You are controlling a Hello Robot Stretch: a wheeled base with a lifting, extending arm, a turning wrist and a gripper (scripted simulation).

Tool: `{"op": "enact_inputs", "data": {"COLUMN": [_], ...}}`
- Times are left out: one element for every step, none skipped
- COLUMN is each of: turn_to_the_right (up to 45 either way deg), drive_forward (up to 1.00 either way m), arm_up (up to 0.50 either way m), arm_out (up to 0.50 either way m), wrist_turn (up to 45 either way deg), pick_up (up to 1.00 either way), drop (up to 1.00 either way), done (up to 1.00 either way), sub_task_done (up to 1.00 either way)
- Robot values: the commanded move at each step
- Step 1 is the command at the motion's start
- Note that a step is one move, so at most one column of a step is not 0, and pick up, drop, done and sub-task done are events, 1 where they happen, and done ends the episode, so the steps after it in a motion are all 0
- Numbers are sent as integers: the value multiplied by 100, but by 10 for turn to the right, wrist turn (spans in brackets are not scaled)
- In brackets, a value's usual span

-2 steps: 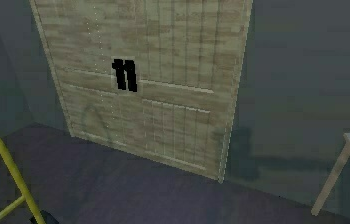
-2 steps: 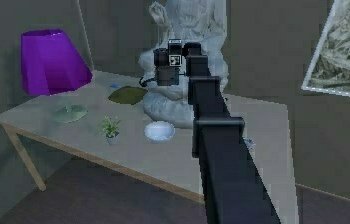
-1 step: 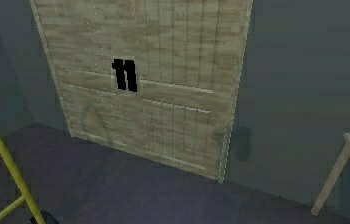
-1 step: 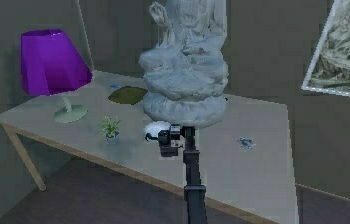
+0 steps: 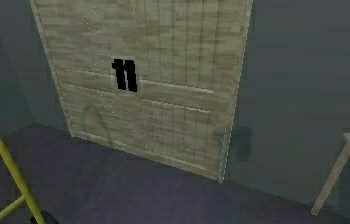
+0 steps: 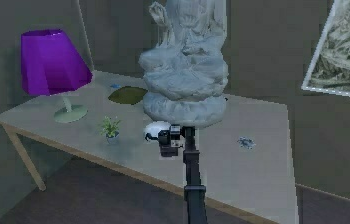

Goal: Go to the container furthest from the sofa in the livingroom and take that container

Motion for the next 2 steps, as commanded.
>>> {"op": "enact_inputs", "data": {"turn_to_the_right": [0,0], "drive_forward": [0,0], "arm_up": [10,0], "arm_out": [0,0], "wrist_turn": [0,0], "pick_up": [0,0], "drop": [0,0], "done": [0,100], "sub_task_done": [0,0]}}
